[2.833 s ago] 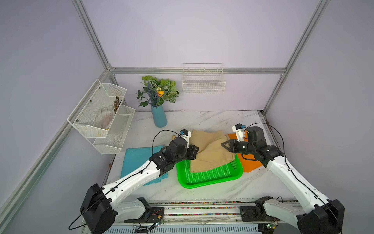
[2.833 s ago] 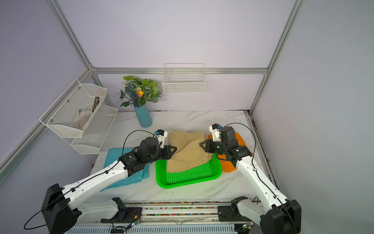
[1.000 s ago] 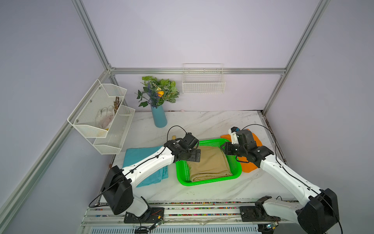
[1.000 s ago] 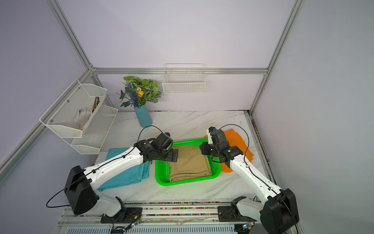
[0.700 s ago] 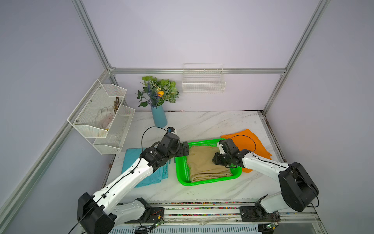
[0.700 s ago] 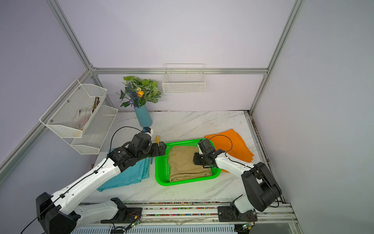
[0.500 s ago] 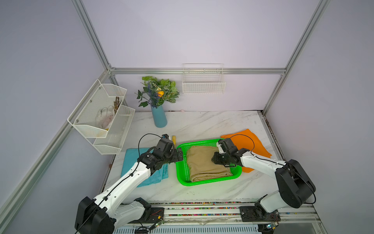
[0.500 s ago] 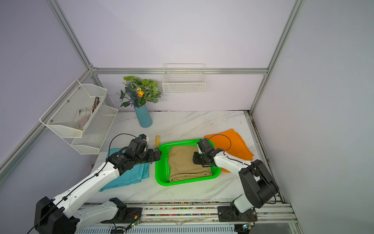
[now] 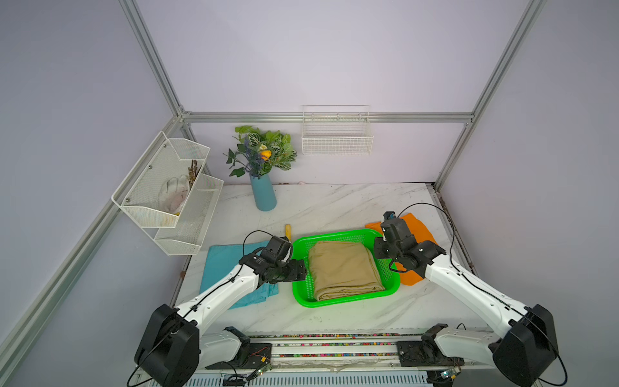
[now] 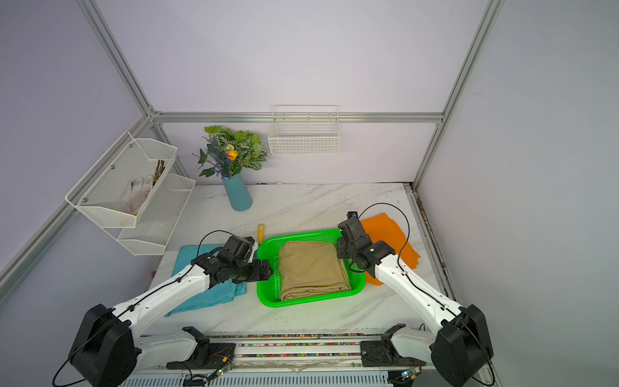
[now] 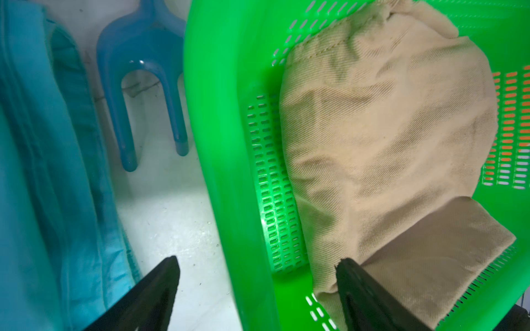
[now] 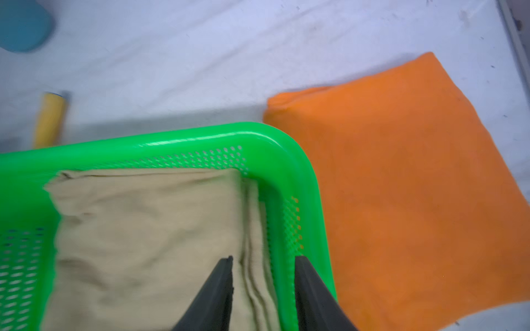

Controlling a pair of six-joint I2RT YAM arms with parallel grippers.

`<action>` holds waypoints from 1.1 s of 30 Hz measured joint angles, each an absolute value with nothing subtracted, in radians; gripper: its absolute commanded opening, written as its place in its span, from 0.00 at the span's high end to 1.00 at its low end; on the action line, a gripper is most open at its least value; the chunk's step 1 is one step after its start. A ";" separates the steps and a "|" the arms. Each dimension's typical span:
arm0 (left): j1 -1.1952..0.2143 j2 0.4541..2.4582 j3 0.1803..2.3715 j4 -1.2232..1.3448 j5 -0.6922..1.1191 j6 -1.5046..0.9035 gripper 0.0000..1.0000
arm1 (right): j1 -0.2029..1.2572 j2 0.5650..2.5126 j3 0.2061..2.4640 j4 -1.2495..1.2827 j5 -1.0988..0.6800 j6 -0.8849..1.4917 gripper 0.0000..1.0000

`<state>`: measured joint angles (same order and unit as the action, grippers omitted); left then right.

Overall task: Put the folded long pants in the basket
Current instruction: Move the basket to the center of the board.

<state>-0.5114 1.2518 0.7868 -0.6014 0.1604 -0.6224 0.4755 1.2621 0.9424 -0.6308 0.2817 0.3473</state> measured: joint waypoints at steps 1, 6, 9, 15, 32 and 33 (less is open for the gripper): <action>-0.512 1.263 0.787 -0.597 0.168 -0.618 0.25 | 0.463 1.276 0.931 -0.647 0.281 0.340 0.61; -0.511 1.296 0.787 -0.591 0.180 -0.609 0.36 | 0.429 1.325 0.892 -0.667 0.253 0.327 0.60; -0.511 1.301 0.788 -0.590 0.180 -0.608 0.42 | 0.404 1.355 0.892 -0.663 0.234 0.327 0.61; -0.511 1.347 0.814 -0.590 0.179 -0.605 0.56 | 0.358 1.385 0.876 -0.628 0.154 0.314 0.75; -0.418 1.789 1.303 -0.679 -0.007 -0.498 0.58 | 0.300 1.661 1.128 -0.542 0.117 0.296 0.92; -0.406 1.818 1.343 -0.679 -0.010 -0.487 0.58 | 0.294 1.695 1.166 -0.543 0.119 0.292 0.92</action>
